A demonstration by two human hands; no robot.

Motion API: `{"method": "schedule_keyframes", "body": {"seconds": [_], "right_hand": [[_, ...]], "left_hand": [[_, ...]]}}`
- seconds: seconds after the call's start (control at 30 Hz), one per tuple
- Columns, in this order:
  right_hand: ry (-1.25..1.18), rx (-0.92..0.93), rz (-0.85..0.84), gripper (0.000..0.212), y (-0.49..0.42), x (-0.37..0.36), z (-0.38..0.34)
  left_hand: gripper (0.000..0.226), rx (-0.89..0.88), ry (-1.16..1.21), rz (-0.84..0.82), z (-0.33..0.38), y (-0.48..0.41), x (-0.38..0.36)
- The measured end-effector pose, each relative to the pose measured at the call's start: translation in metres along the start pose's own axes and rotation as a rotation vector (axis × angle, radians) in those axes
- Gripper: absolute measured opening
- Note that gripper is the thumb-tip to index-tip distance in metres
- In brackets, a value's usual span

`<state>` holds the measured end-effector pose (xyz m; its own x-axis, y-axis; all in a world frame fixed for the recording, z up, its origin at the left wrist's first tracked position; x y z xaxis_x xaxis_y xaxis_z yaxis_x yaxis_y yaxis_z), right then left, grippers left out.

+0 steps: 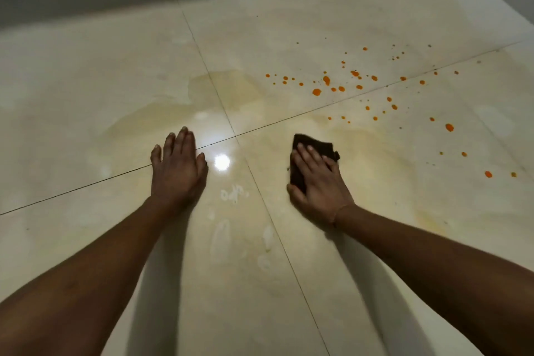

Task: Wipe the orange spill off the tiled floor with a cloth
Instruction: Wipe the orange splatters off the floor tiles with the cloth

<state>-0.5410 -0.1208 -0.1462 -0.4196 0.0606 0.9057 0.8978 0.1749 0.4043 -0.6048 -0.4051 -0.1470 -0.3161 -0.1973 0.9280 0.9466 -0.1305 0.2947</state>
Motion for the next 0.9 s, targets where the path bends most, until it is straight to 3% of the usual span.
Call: {"method": "schedule_keyframes", "body": {"seconds": [0.07, 0.23, 0.3, 0.4, 0.47, 0.57, 0.63, 0.77, 0.9], "right_hand": [[0.03, 0.043, -0.045, 0.077, 0.038, -0.012, 0.027], [-0.108, -0.339, 0.052, 0.072, 0.037, 0.003, 0.115], [-0.137, -0.374, 0.096, 0.072, 0.051, -0.005, 0.133], [-0.208, -0.466, 0.184, 0.072, 0.108, -0.036, 0.138], [-0.348, -0.64, 0.239, 0.065, 0.16, -0.055, 0.141], [-0.672, -0.945, 0.181, 0.058, 0.237, -0.071, 0.13], [-0.913, -1.049, 0.119, 0.051, 0.267, -0.07, 0.11], [-1.382, -0.89, -0.212, 0.032, 0.29, -0.008, 0.032], [-1.716, -0.789, -0.252, 0.028, 0.331, 0.114, -0.026]], "left_hand": [[0.055, 0.005, -0.069, -0.036, 0.016, 0.004, 0.007], [0.054, -0.262, -0.146, -0.107, 0.107, 0.025, -0.012], [0.059, -0.396, -0.151, -0.149, 0.151, 0.029, -0.029], [0.062, -0.448, -0.13, -0.201, 0.189, 0.039, -0.043], [0.06, -0.416, -0.028, -0.246, 0.207, 0.058, -0.047], [0.058, -0.375, 0.091, -0.363, 0.224, 0.12, -0.041], [0.057, -0.37, 0.096, -0.411, 0.228, 0.165, -0.028], [0.049, -0.232, 0.156, -0.604, 0.23, 0.235, 0.025], [0.035, -0.029, 0.401, -0.763, 0.247, 0.286, 0.126]]}}
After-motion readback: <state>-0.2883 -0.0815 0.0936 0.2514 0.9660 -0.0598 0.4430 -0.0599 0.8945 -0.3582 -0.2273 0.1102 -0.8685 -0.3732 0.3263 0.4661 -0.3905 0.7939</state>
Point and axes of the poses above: each hand's wrist, its own y-axis away from the middle knuckle, its own x-axis out of the back of the hand, z = x × y, the point moved 4 cm from there along -y, towards the middle knuckle, and after that the axes turned 13 degrees about -z, right-handed, at the moved point
